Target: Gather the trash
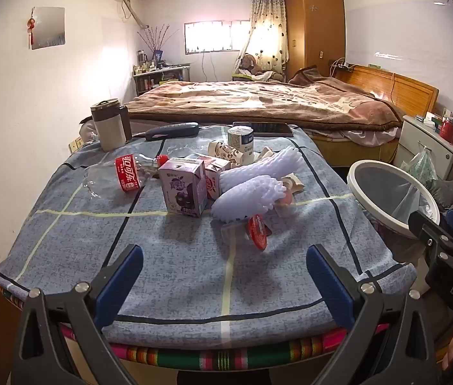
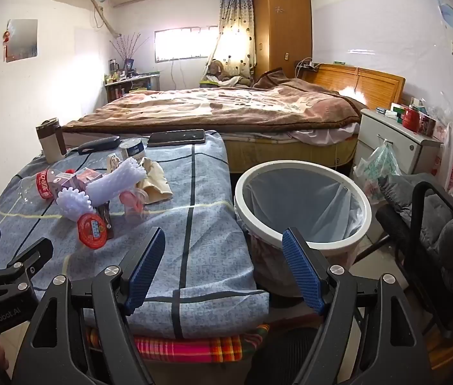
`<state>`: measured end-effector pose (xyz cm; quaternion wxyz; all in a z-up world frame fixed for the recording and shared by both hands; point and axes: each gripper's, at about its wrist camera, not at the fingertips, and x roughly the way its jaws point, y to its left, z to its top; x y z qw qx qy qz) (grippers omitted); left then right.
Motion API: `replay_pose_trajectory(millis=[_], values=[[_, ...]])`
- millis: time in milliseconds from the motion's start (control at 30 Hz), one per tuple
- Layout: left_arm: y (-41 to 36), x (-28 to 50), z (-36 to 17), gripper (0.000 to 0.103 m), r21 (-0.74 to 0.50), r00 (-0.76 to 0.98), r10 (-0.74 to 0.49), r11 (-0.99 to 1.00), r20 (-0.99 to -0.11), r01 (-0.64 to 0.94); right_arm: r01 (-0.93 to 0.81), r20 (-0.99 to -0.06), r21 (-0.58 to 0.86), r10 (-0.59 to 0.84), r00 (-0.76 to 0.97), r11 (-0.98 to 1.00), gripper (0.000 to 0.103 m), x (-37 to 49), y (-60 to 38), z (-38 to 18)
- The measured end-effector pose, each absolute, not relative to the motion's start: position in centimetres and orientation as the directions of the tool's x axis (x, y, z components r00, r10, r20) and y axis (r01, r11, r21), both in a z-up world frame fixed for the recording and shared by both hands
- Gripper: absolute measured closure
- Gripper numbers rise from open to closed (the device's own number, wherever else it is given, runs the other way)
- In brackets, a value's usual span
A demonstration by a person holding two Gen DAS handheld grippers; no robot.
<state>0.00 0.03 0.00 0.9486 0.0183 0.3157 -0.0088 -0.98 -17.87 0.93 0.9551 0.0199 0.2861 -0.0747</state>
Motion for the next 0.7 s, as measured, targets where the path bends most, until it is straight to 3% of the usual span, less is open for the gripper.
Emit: replay_pose_trajectory(millis=[700], values=[[0.04,0.03,-0.05,0.000,0.029,0.799,-0.007,0.999,-0.601,0.030,0.151,-0.554,-0.007,-0.129,0.822,0.988,0.026,-0.95,-17.94,1.08]])
